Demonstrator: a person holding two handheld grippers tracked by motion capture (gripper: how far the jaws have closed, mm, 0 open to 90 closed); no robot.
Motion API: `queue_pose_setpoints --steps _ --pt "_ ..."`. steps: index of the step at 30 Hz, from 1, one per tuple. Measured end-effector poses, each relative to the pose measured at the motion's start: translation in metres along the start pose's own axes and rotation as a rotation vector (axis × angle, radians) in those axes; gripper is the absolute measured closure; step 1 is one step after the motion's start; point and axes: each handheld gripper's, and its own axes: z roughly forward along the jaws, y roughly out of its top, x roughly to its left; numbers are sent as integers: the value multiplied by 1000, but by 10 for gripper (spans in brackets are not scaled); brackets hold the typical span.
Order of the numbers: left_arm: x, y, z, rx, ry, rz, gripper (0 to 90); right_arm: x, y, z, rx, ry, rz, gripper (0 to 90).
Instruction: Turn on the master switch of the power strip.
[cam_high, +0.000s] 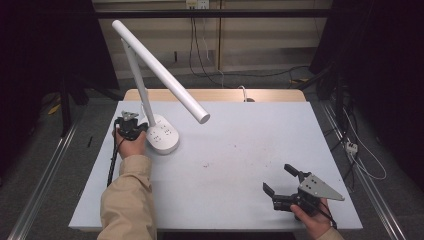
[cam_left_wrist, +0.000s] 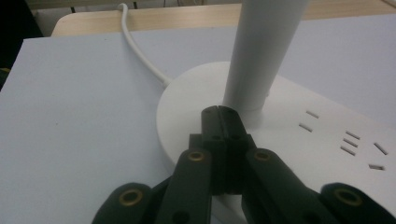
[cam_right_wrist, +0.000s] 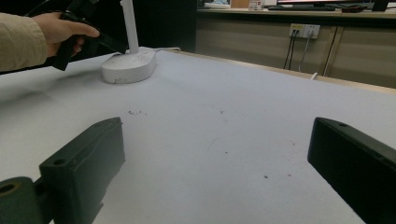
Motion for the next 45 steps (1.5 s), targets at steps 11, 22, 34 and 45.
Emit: queue_pose_setpoints --steps 11,22,34,45 --pt "4 1 -4 -3 -21 -41 900 0 0 2 1 2 1 32" --pt "2 2 -10 -53 -18 -37 894 1 1 4 0 9 0 32" --pt "-1 8 -23 -66 -54 -47 821 2 1 5 0 6 -2 33" --pt "-11 11 -32 -59 -91 -50 640 1 2 4 -3 4 -2 32"
